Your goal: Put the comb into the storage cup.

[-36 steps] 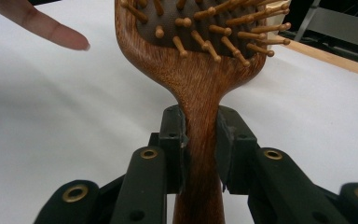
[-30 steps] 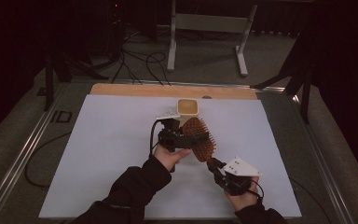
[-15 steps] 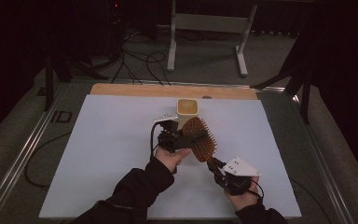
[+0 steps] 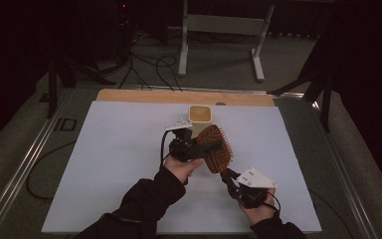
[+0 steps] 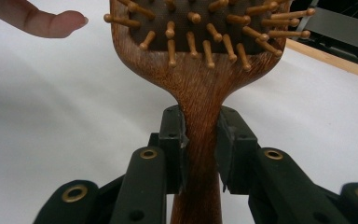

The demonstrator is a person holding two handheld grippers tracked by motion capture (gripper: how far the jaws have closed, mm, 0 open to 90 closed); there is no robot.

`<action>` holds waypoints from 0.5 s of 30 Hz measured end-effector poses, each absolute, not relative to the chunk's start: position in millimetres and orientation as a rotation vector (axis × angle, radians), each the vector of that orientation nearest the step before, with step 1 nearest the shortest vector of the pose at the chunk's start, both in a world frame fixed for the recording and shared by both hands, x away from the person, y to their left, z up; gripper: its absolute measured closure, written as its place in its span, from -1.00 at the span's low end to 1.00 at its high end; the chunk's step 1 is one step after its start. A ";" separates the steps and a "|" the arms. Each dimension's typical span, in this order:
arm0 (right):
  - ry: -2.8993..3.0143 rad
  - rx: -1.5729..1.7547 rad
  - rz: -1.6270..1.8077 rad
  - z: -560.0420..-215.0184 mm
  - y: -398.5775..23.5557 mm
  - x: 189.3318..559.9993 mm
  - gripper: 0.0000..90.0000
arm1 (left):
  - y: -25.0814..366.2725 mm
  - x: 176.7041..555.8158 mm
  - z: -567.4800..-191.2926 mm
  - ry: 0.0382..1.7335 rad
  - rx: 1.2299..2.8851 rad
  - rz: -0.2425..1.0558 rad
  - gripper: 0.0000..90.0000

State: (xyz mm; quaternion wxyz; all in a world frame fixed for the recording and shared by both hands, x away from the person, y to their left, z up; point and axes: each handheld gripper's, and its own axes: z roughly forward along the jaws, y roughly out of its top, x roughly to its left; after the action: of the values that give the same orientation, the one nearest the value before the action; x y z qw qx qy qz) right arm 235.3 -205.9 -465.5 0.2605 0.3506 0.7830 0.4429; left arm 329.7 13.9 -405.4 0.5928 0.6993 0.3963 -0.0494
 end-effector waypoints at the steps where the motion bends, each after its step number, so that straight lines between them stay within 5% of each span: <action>1: 2.122 0.958 1.202 -465.4 -205.9 235.5 0.63 | 13.4 329.2 -404.8 0.919 1.628 -0.113 0.16; 9: 2.120 0.977 1.215 -463.7 -207.2 238.6 0.59 | 10.7 330.7 -398.7 0.900 1.628 -0.117 0.20; 15: 2.140 1.027 1.246 -464.3 -210.8 241.5 0.24 | 11.7 331.7 -388.4 0.870 1.633 -0.105 0.20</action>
State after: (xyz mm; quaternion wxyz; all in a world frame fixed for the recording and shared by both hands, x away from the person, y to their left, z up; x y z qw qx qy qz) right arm 241.5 -210.8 -464.3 0.2286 0.3730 0.7771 0.4524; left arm 331.7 11.7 -388.4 0.6005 0.7046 0.3753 -0.0455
